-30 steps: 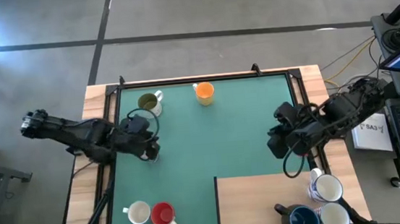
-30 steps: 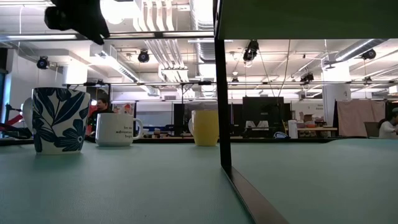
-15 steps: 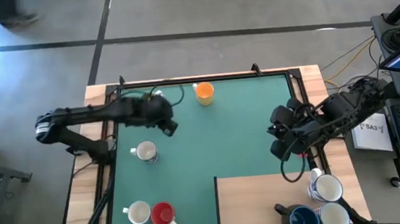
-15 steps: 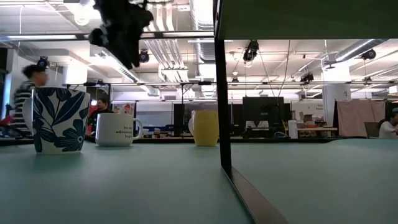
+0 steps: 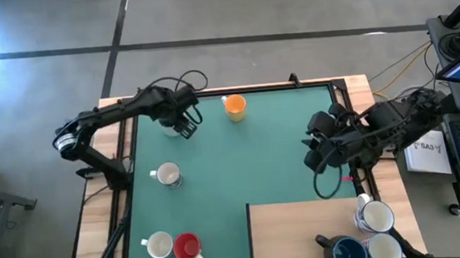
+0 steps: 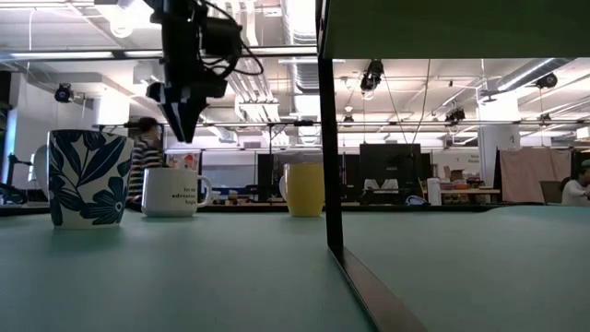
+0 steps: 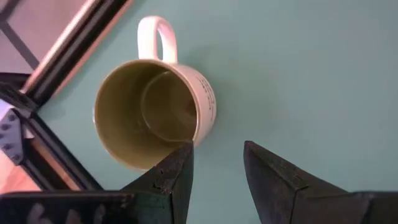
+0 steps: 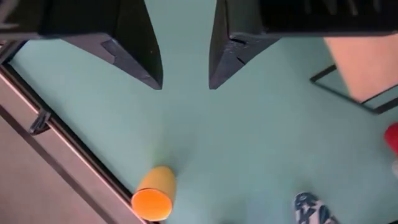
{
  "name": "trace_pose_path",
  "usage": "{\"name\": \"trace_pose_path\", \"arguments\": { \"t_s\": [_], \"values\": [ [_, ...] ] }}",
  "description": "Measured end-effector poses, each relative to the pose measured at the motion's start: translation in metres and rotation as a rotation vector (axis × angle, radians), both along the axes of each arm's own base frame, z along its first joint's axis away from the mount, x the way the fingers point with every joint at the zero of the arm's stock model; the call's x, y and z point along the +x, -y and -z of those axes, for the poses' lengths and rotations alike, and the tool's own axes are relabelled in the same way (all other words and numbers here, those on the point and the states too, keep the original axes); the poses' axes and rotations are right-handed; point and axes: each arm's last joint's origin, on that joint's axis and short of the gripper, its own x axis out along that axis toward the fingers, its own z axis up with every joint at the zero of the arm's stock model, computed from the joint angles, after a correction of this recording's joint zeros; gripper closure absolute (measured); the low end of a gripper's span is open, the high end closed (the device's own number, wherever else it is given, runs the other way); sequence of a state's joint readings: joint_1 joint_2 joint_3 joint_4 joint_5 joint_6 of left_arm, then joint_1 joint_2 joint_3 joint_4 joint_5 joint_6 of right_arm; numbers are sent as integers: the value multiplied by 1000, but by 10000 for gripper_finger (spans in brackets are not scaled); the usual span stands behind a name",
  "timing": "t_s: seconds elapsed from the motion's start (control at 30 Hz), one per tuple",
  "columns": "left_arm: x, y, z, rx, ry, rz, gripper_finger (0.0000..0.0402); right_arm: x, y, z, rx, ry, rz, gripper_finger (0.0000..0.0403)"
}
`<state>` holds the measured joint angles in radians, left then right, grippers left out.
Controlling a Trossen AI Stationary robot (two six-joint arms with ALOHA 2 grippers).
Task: Place coffee mugs
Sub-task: Put the white mug on the shelf
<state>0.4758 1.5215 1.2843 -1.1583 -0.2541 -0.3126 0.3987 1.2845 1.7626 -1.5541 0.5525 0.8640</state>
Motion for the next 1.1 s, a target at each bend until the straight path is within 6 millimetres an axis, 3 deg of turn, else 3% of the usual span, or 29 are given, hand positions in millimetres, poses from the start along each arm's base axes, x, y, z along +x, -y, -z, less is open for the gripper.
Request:
{"name": "trace_pose_path", "arguments": {
  "t_s": [0.33, 0.77, 0.9, 1.03, 1.1],
  "values": [
    [-11, -21, 29, -25, 24, 13, 278, 21, 22, 1, -30, 27, 53, 248],
    [-25, -30, 68, -40, 51, -33, 284, 43, 32, 10, -66, -8, 65, 259],
    [-26, -29, 71, -58, 55, -41, 319, 45, 35, 11, -67, -13, 76, 263],
    [-24, -29, 71, -78, 87, -41, 385, 45, 36, 11, -75, -19, 69, 268],
    [-24, -28, 70, -97, 96, -37, 390, 44, 36, 10, -82, -26, 58, 271]
  ]
}}
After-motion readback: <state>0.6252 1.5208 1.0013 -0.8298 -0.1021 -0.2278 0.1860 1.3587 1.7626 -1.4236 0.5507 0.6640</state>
